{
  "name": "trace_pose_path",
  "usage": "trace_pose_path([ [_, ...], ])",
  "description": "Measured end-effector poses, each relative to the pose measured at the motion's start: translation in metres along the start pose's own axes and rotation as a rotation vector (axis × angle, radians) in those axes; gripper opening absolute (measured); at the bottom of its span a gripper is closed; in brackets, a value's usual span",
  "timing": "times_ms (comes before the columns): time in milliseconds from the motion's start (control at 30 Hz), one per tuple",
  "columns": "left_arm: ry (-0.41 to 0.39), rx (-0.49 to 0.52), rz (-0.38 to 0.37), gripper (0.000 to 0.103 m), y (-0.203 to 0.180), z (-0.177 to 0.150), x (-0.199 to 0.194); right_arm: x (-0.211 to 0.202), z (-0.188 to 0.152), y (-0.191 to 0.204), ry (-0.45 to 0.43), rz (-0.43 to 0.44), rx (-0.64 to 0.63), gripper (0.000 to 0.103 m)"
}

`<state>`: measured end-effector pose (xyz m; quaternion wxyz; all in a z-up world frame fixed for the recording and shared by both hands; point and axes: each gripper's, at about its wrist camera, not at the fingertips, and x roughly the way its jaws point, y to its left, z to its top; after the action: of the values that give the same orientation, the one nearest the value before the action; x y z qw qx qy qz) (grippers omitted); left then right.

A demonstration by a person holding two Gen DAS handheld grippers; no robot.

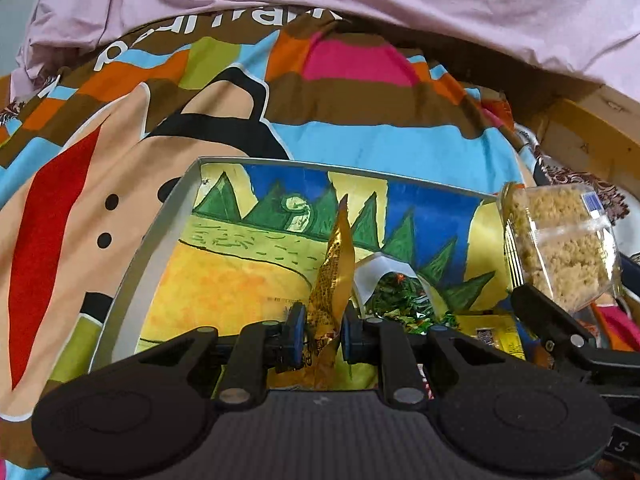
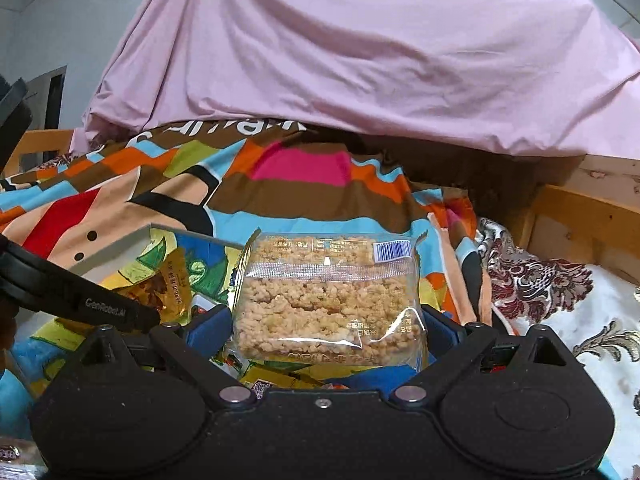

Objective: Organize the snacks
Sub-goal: 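Carry the gold bag with left tool while right tool carries puffed-rice bar over tray, then open both tools to drop the gold bag and puffed-rice bar into tray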

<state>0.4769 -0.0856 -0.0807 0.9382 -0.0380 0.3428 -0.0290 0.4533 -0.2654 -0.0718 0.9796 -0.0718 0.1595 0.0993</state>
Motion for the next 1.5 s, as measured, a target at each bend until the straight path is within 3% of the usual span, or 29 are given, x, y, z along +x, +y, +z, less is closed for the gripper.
trace_pose_path([
  [567,0.011,-0.037,-0.019,0.020,-0.006,-0.002,0.009,0.014,-0.006,0.001,0.083,0.029,-0.016,0.098],
  [867,0.026,-0.027,-0.046,0.024,-0.004,-0.005,0.011,0.012,-0.006,0.001,0.071,0.012,-0.032,0.099],
  [1033,-0.003,-0.013,-0.056,0.047,-0.001,-0.007,0.004,0.004,-0.002,0.000,0.052,-0.020,-0.043,0.102],
  [1300,-0.043,-0.005,-0.082,0.070,-0.002,-0.013,-0.015,-0.016,0.006,-0.012,0.055,-0.067,-0.003,0.102],
  [1433,-0.081,0.003,-0.080,0.089,-0.004,-0.011,-0.035,-0.036,0.019,-0.018,0.032,-0.076,0.025,0.102],
  [1500,-0.104,0.005,-0.076,0.092,-0.005,-0.008,-0.047,-0.049,0.026,-0.021,0.014,-0.080,0.049,0.102],
])
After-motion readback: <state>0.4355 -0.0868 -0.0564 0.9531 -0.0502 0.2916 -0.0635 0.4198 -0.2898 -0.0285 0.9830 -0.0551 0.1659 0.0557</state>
